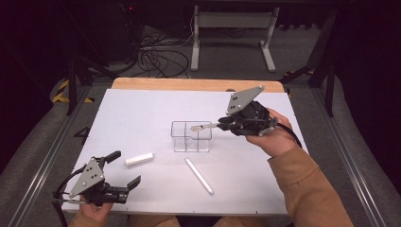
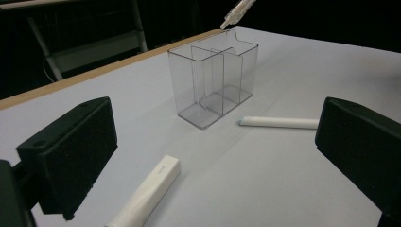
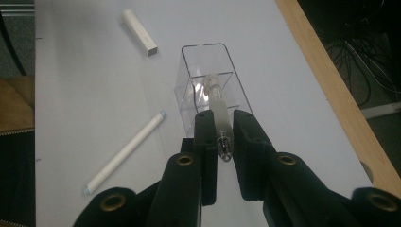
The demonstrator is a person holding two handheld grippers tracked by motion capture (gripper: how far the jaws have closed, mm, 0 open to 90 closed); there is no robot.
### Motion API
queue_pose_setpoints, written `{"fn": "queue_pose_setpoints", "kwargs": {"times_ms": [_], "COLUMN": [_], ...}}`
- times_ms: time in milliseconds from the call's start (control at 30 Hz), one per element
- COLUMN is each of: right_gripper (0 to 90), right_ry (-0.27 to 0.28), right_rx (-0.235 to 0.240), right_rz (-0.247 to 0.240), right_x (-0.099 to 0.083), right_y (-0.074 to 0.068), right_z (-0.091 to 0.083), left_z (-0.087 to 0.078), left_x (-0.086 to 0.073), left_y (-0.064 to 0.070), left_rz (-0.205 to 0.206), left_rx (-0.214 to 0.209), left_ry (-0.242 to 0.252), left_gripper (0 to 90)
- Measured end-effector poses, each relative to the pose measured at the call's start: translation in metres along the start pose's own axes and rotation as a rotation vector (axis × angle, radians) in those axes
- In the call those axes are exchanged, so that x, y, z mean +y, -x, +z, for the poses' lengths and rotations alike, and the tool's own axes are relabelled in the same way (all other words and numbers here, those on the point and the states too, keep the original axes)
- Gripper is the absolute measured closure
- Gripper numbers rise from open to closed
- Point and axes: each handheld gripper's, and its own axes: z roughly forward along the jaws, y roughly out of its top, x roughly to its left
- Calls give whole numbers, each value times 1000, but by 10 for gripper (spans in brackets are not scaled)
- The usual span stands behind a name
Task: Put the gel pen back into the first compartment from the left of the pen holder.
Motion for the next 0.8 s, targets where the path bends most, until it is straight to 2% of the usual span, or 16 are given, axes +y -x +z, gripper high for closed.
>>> {"fn": "queue_pose_setpoints", "kwargs": {"times_ms": [400, 800], "right_gripper": [806, 806], "right_ry": [-12, -14], "right_rx": [13, 28], "right_rz": [1, -3], "right_x": [17, 28], "right_y": [7, 9], "right_z": [21, 31], "left_z": [0, -1], "left_x": [0, 0], "left_y": [0, 0], "left_rz": [1, -3], "left_rx": [-2, -5], "left_ry": [0, -1], "left_gripper": [6, 6]}}
